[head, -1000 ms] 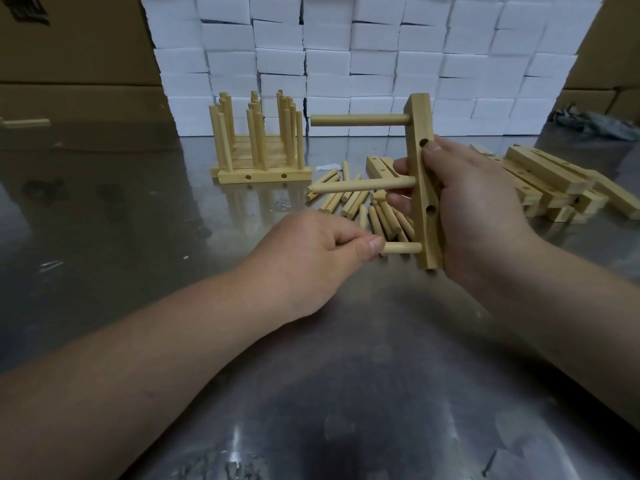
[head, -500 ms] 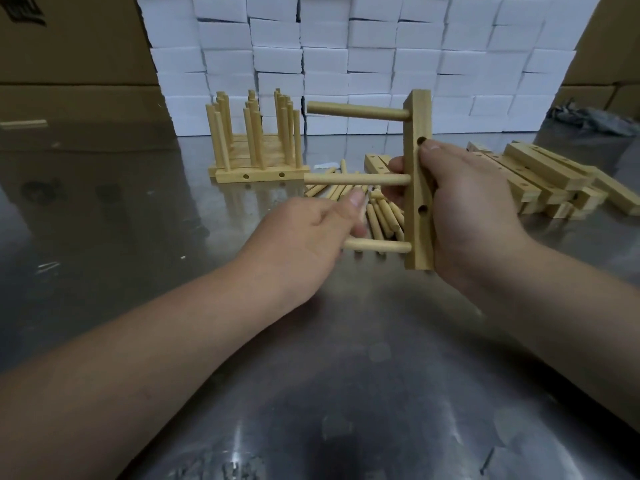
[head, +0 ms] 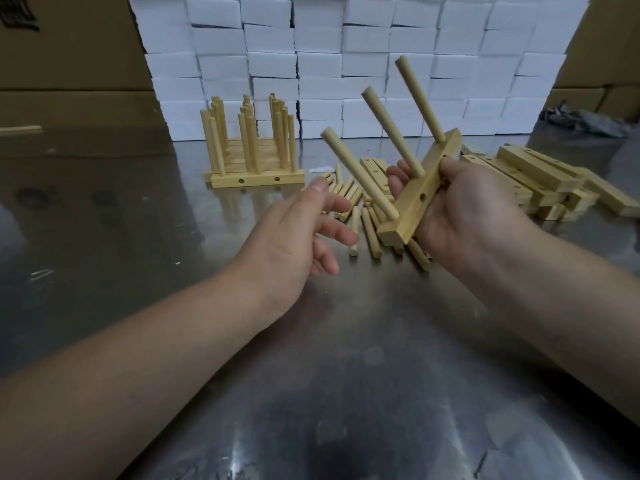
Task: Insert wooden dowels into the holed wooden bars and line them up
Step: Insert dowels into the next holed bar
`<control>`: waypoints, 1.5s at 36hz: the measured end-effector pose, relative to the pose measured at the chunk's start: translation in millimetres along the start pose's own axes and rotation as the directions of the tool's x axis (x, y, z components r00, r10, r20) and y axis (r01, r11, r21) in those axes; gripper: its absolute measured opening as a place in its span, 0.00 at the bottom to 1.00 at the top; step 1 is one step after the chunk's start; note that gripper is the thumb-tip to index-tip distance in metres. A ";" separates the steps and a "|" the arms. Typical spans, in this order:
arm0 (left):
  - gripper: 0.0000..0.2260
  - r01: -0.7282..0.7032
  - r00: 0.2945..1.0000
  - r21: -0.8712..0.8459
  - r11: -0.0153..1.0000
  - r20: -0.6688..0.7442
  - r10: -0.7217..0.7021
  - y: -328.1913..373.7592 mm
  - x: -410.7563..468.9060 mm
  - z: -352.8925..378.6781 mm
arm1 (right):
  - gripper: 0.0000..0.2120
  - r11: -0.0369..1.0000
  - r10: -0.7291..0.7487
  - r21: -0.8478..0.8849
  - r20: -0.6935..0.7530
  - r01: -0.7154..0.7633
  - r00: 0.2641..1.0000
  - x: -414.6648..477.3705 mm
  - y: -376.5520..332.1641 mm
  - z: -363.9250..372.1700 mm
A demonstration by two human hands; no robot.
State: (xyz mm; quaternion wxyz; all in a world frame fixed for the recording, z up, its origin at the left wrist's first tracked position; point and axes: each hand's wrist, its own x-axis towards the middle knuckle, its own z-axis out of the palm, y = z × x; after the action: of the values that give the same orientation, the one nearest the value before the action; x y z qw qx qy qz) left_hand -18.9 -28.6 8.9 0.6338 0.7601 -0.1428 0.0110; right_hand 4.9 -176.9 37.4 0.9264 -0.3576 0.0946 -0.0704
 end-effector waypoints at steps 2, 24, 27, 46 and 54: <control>0.15 -0.039 0.999 0.097 0.994 0.007 0.039 1.3 -2.3 0.7 | 0.17 1.000 0.014 0.000 0.028 -0.014 1.000 0.1 0.2 0.1; 0.13 -0.026 0.951 0.269 0.963 -0.290 0.106 -6.0 11.5 -12.2 | 0.09 0.972 0.101 -0.227 0.178 -0.059 0.979 4.4 9.3 -7.8; 0.12 -0.025 0.943 0.302 0.953 -0.308 0.123 -6.1 13.2 -16.9 | 0.08 0.968 0.089 -0.249 0.183 -0.042 0.979 3.5 9.6 -7.9; 0.02 0.080 0.979 0.603 0.793 -0.199 0.052 28.8 35.2 -103.3 | 0.04 0.896 0.140 -0.444 0.303 0.010 0.943 2.0 11.4 -12.3; 0.09 0.270 0.921 0.616 0.740 -0.390 -0.012 -20.9 43.8 -170.8 | 0.05 0.851 0.131 -0.520 0.347 0.074 0.929 2.4 13.4 -15.5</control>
State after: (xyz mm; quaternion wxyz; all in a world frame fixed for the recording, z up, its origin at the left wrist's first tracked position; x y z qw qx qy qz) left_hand 56.0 130.9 30.9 0.3387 0.9275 0.0481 0.1508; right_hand 4.5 -177.5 16.8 0.7952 -0.6019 -0.0606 0.0408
